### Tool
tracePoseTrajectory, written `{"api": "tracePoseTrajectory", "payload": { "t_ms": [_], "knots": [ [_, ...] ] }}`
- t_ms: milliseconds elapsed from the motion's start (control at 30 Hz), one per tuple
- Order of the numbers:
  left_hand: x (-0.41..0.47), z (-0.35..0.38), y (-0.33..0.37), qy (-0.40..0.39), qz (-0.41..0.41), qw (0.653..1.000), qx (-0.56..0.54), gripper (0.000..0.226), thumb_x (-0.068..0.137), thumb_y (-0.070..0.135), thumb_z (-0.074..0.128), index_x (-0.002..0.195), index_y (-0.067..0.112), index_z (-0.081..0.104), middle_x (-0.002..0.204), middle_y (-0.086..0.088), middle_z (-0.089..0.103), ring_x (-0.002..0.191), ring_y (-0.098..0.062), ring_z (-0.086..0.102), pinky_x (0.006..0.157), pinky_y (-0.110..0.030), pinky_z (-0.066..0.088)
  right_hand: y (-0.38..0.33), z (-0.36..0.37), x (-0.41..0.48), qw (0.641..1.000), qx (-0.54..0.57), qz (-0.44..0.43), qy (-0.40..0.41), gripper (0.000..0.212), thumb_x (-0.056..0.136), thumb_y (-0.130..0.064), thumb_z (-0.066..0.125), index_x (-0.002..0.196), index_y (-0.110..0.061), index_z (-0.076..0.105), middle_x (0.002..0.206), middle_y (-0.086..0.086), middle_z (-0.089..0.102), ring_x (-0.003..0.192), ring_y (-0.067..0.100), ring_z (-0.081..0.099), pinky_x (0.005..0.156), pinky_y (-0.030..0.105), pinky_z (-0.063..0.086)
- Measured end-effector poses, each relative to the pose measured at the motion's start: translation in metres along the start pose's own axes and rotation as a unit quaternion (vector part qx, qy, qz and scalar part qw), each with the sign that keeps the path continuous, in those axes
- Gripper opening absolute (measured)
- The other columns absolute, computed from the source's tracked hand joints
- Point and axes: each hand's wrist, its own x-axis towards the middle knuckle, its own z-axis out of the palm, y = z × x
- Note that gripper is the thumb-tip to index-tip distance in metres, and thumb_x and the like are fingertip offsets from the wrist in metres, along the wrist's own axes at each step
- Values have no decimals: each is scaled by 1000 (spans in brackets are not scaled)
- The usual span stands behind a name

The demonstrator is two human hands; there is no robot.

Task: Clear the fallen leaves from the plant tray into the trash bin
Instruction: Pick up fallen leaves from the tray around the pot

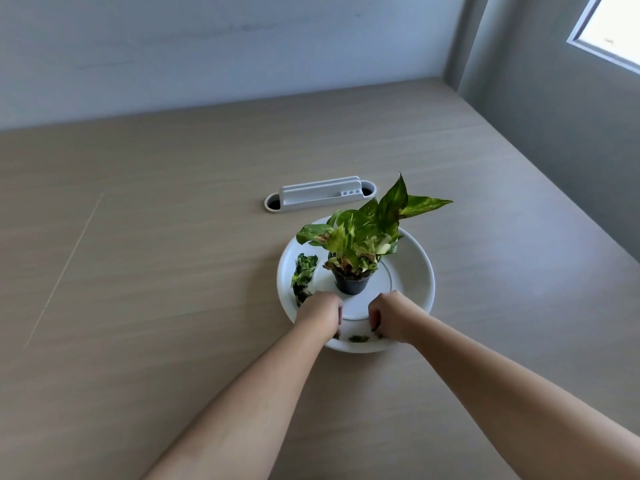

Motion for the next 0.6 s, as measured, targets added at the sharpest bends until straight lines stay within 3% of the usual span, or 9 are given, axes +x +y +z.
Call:
{"api": "tracePoseTrajectory", "payload": {
  "t_ms": [100,267,367,467,600],
  "knots": [
    [-1,1,-5,29,10,999,-23,18,84,1,58,90,10,72,105,-10,71,95,-25,67,69,-20,46,0,-1,0,1000,16,-7,-8,21,72,3,56,75,-9,73,89,11,71,68,21,57,54,24,45],
    [-5,-7,-16,100,10,991,-87,13,81,-1,63,84,4,75,98,-8,75,96,-20,68,76,-22,50,1,-14,-3,995,93,14,27,19,72,4,59,69,-11,70,64,-3,60,65,16,58,54,19,48],
    [-12,-17,-18,130,4,984,-122,9,79,3,69,84,5,76,99,-6,74,98,-18,66,79,-22,49,1,-28,-7,986,150,23,64,23,72,3,63,59,-16,64,64,1,63,60,16,61,59,24,55],
    [-22,-22,-16,153,-7,978,-138,9,78,4,69,84,7,76,99,-3,75,99,-15,66,79,-20,48,2,-36,-14,984,159,17,76,21,72,3,63,61,-15,65,68,7,66,58,15,60,53,17,50],
    [-41,-18,6,166,-5,972,-163,7,79,2,69,83,4,74,95,-3,75,86,-12,63,73,-19,44,16,-44,-38,980,174,10,98,19,72,3,62,64,-13,68,66,3,64,61,16,59,50,19,49]
  ]
}}
